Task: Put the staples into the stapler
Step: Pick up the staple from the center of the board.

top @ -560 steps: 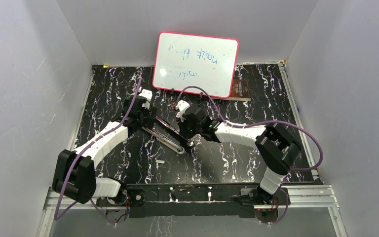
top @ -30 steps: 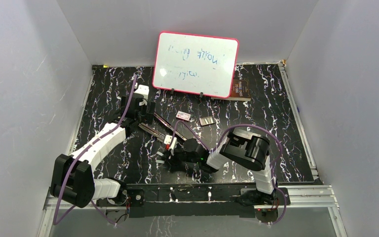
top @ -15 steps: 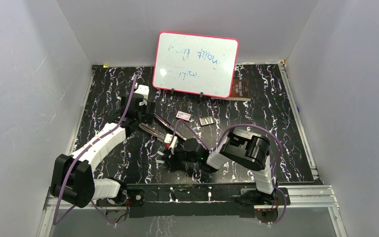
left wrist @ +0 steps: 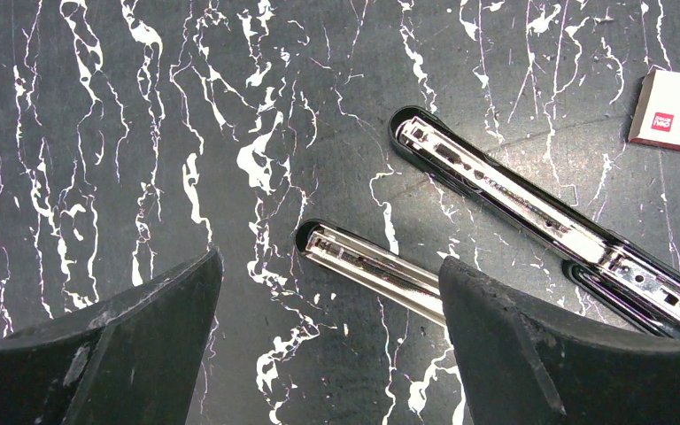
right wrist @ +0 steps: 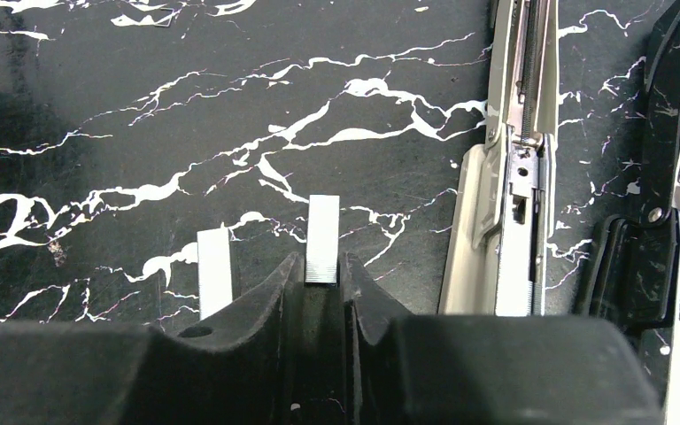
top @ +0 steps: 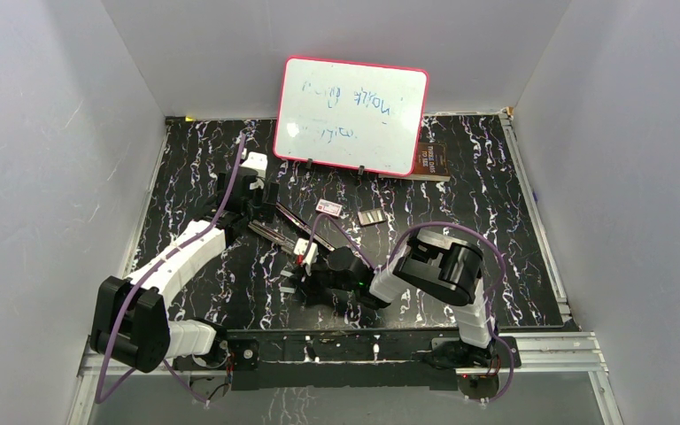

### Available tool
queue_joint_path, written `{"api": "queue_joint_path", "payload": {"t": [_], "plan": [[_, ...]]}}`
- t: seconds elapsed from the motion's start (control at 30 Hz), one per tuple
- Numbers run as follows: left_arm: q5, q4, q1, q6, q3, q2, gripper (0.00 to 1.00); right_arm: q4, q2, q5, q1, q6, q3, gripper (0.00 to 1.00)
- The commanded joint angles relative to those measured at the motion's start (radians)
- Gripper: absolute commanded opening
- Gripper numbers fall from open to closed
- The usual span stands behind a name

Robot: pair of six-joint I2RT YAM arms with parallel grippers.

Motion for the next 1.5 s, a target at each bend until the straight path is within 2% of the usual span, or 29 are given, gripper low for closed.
{"api": "queue_joint_path", "payload": {"t": [0.0, 0.37, 0.57, 0.77, 0.9, 1.03, 1.23, 1.37, 1.47], "plan": [[0.003, -0.004, 0.005, 0.000, 0.005, -0.020, 0.91, -0.237, 0.068, 0.027, -0.010, 0.004, -0.028, 0.26], [0.016, -0.004, 0.006, -0.011, 0.005, -0.028, 0.91, -0.212, 0.000, -0.042, -0.011, -0.010, -0.031, 0.06], [0.027, 0.001, 0.008, -0.036, 0.011, -0.042, 0.92, -0.208, -0.085, -0.038, -0.011, -0.019, 0.018, 0.00], [0.080, 0.005, 0.037, -0.108, 0.043, -0.063, 0.93, -0.185, -0.165, -0.052, -0.020, -0.016, 0.086, 0.00], [0.082, 0.007, 0.049, -0.119, 0.077, -0.055, 0.94, -0.192, -0.253, -0.047, -0.040, 0.019, 0.070, 0.00], [0.101, 0.027, 0.055, -0.129, 0.115, 0.000, 0.98, -0.284, -0.390, -0.075, -0.127, 0.072, 0.060, 0.00], [0.106, 0.042, 0.063, -0.131, 0.171, 0.132, 0.98, -0.468, -0.517, -0.102, -0.262, 0.075, 0.045, 0.00], [0.116, 0.054, 0.065, -0.114, 0.177, 0.219, 0.98, -0.607, -0.511, -0.056, -0.286, 0.030, 0.082, 0.00], [0.113, 0.068, 0.064, -0.093, 0.177, 0.260, 0.98, -0.624, -0.482, -0.033, -0.290, 0.020, 0.098, 0.00]]}}
